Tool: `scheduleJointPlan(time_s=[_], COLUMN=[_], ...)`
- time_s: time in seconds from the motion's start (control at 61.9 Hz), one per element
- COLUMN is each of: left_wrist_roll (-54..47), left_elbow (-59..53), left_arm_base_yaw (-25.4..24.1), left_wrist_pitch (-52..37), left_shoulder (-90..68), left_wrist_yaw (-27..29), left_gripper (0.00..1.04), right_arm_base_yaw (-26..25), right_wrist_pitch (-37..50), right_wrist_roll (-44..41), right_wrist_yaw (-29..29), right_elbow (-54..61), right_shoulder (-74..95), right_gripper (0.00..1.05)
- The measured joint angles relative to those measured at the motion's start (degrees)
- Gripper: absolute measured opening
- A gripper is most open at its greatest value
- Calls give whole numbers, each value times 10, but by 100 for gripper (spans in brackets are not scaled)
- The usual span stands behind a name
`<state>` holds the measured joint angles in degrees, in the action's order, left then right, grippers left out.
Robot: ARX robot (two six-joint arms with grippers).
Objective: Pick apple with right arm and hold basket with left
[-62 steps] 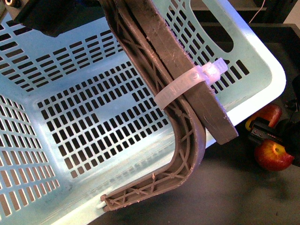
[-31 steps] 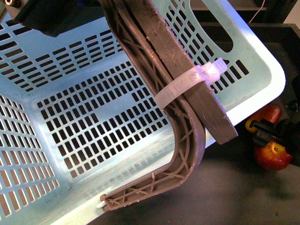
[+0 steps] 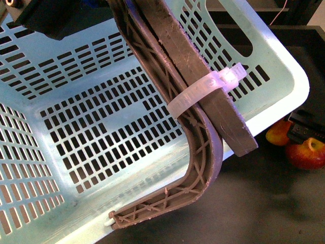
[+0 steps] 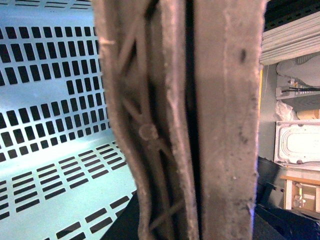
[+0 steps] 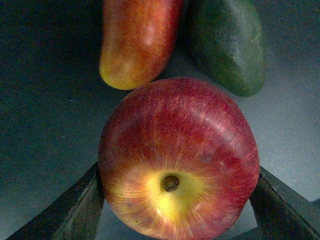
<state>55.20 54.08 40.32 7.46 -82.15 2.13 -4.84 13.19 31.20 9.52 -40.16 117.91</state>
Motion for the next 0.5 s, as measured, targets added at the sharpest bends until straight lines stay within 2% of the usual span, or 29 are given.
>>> scheduleJointPlan(time_s=[0.275, 0.501], left_wrist_roll=[0, 0], left_elbow=[0, 0], left_arm_base_yaw=[0, 0], left_wrist_pitch=[0, 0], left_shoulder=[0, 0], left_wrist_yaw=[0, 0], left_gripper=[16, 16], right_arm_base_yaw=[34, 76], right_wrist_pitch=[37, 43], right_wrist_roll=[40, 49], right_wrist_yaw=[59, 74], right_elbow=[51, 57], right_shoulder=[-202, -316], right_gripper=[71, 71])
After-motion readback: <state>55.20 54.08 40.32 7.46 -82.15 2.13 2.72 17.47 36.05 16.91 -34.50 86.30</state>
